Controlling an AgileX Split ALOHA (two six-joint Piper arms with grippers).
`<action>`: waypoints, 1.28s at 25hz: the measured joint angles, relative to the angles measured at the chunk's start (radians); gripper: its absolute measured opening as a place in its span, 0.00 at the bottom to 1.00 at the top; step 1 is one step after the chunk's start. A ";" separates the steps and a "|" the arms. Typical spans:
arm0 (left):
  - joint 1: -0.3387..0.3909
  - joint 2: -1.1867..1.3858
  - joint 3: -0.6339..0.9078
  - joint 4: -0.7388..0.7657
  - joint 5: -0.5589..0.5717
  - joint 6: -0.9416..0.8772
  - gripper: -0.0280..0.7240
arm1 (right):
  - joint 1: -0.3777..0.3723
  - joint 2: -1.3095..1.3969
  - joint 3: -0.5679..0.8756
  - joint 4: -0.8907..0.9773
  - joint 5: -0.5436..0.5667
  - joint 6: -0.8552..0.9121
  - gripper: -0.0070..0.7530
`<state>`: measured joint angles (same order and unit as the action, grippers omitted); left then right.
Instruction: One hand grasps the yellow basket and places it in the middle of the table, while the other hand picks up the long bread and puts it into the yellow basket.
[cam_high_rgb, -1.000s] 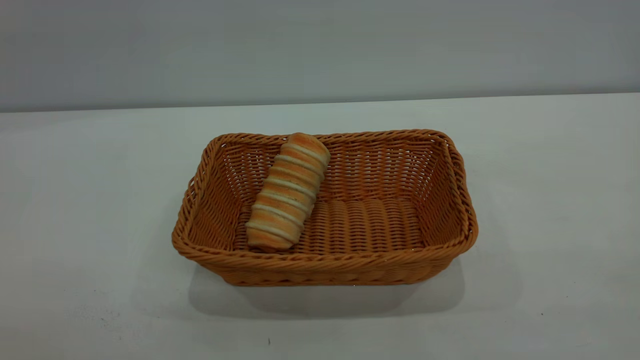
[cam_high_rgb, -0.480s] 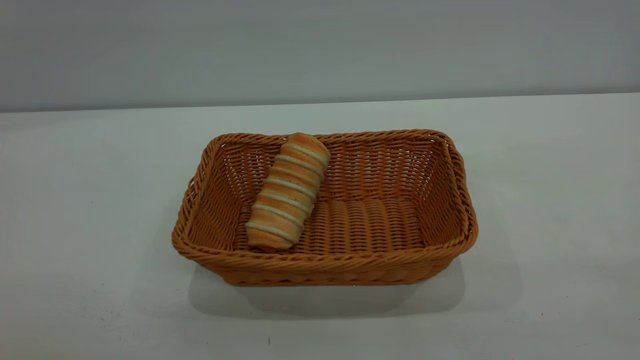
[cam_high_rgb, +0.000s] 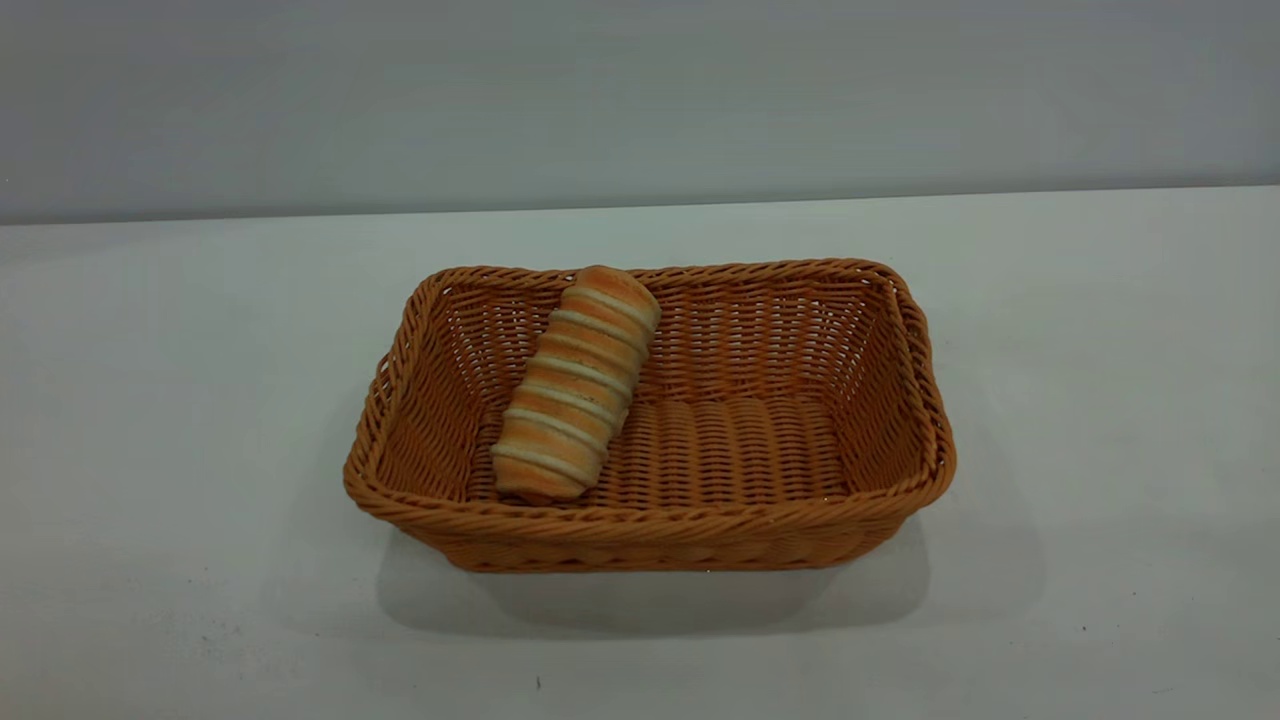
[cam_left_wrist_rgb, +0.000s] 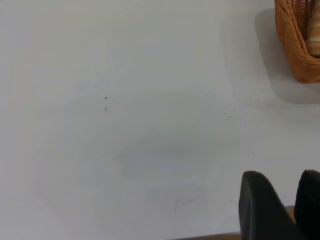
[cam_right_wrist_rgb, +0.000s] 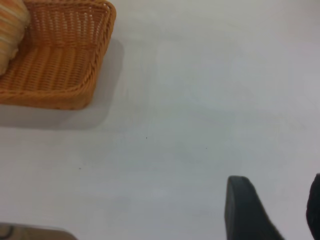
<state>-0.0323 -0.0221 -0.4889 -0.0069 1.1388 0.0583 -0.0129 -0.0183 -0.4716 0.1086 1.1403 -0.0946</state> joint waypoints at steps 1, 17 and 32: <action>0.000 0.000 0.000 0.000 0.000 0.000 0.35 | 0.000 0.000 0.000 0.000 0.000 0.000 0.46; 0.000 0.000 0.000 0.000 0.000 0.000 0.35 | 0.000 0.000 0.000 -0.097 0.000 -0.043 0.46; 0.000 0.000 0.000 0.000 0.000 0.000 0.35 | 0.000 -0.001 0.000 -0.098 -0.001 -0.044 0.46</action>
<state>-0.0323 -0.0221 -0.4889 -0.0069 1.1388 0.0583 -0.0129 -0.0194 -0.4716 0.0103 1.1395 -0.1382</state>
